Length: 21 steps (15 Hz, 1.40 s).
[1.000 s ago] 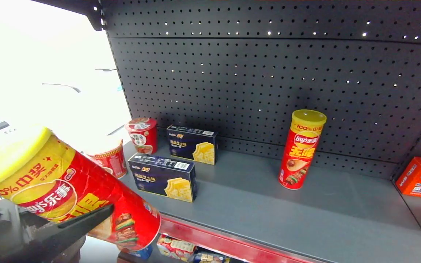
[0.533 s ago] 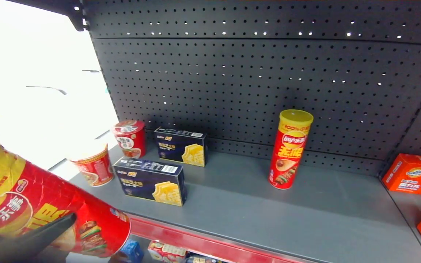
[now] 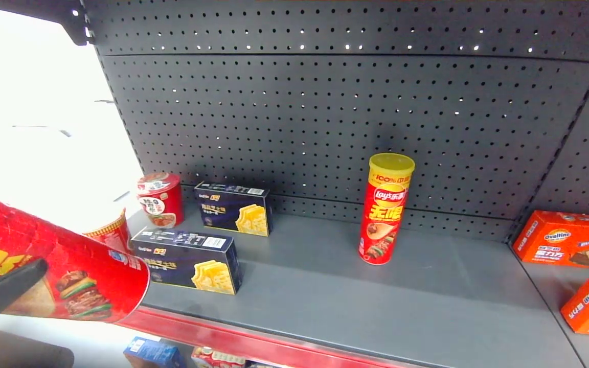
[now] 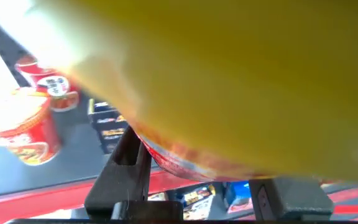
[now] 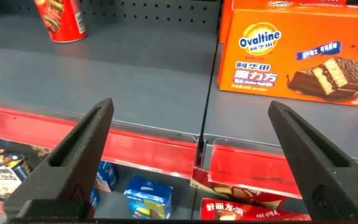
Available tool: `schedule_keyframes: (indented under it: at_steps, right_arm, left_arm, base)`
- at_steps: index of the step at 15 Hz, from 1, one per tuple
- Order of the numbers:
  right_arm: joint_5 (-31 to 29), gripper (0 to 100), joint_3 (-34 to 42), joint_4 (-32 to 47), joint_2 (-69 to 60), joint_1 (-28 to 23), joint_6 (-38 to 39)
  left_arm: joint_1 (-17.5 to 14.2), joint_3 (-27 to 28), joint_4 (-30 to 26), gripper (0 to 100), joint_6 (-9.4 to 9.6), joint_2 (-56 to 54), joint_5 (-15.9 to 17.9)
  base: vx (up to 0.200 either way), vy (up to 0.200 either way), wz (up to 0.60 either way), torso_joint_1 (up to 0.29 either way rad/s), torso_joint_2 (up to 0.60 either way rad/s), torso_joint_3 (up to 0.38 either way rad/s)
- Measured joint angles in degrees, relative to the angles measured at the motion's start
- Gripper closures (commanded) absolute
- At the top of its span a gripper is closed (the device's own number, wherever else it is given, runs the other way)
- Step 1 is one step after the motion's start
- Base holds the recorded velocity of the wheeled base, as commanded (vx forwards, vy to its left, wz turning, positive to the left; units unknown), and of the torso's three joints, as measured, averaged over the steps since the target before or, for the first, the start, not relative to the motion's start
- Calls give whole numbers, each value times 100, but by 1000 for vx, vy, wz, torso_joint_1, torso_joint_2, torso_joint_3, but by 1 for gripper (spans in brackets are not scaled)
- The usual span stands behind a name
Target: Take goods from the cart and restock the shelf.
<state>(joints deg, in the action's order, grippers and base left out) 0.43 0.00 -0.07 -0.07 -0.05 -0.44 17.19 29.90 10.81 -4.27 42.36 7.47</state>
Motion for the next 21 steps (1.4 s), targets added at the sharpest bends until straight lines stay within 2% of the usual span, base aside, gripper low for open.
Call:
schedule_keyframes:
  at_steps: [5, 8, 10, 12, 15, 18, 21]
  right_arm:
    - [0, 0, 0, 2, 0, 0, -18]
    - [217, 0, -21, 0, 10, 5, -106]
    - [458, 0, -484, -61, 252, 32, -60]
    - [663, 0, -1091, -466, 1046, 184, 11]
    - [905, 0, -1992, -1237, 2747, 619, -49]
    - [1285, 0, -2717, -1842, 4464, 997, -104]
    - [1862, 0, -3373, -2191, 5872, 1308, -122]
  left_arm:
    - [-88, 107, -67, 100, 33, 6, -45]
    - [-344, 61, -94, 100, 35, -80, -157]
    - [-380, -2, -80, 100, 37, -107, -140]
    - [-372, -174, -33, 100, 83, -107, -127]
    - [-385, -276, -77, 100, 325, -105, -165]
    - [-468, -256, -393, 100, 338, -118, -318]
    - [-488, -226, -441, 100, 310, -122, -294]
  base:
    - [0, 0, 0, 0, 0, 0]
    - [0, 0, 0, 0, 0, 0]
    - [0, 0, 0, 0, 0, 0]
    - [0, 0, 0, 0, 0, 0]
    - [0, 0, 0, 0, 0, 0]
    - [0, 0, 0, 0, 0, 0]
    - [0, 0, 0, 0, 0, 0]
